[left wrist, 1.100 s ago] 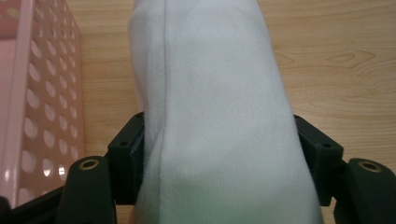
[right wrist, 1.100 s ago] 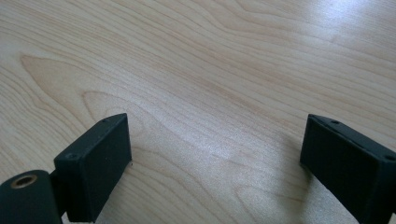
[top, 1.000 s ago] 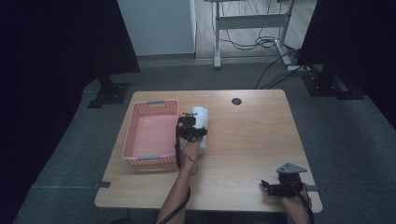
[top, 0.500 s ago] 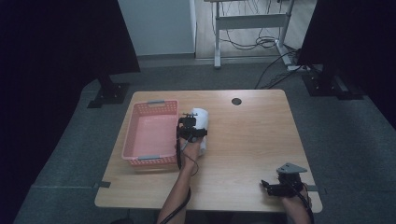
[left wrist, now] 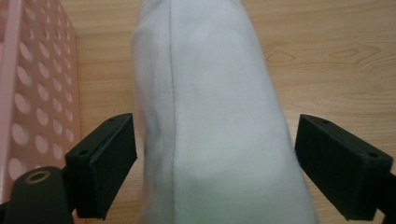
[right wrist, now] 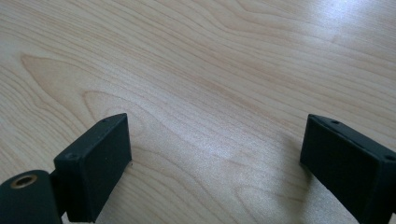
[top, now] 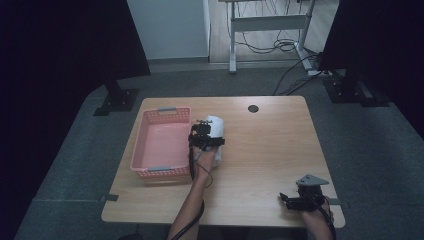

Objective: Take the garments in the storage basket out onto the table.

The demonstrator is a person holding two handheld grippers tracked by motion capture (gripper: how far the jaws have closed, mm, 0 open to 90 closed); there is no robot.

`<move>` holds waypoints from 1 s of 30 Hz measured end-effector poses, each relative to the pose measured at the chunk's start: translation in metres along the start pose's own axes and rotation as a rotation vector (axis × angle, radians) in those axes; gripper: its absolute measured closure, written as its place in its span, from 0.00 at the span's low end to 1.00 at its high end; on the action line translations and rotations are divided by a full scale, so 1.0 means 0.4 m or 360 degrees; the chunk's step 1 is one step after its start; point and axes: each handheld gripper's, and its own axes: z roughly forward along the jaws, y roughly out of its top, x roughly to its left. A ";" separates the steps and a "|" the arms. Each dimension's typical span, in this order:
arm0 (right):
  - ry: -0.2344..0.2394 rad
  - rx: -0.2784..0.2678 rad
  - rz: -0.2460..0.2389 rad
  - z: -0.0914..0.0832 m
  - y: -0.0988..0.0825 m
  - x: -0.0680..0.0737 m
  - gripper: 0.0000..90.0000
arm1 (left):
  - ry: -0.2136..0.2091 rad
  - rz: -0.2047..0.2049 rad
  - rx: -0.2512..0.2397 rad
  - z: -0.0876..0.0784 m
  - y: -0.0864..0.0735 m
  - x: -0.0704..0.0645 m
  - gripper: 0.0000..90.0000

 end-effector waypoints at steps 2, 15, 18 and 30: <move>0.0000 0.0000 0.0000 0.000 0.000 0.000 0.09 | -0.0001 0.0006 -0.0006 -0.005 0.004 -0.002 0.12; 0.0000 0.0000 0.0000 0.000 0.000 0.000 0.09 | -0.0009 0.0006 -0.0027 -0.012 0.005 -0.004 0.11; 0.0000 0.0000 0.0000 0.000 0.000 0.000 0.09 | -0.0012 0.0007 -0.0035 -0.015 0.005 -0.003 0.11; 0.0001 0.0000 -0.0001 0.000 0.000 0.000 0.09 | -0.0012 -0.0004 -0.0072 -0.043 0.009 0.021 0.11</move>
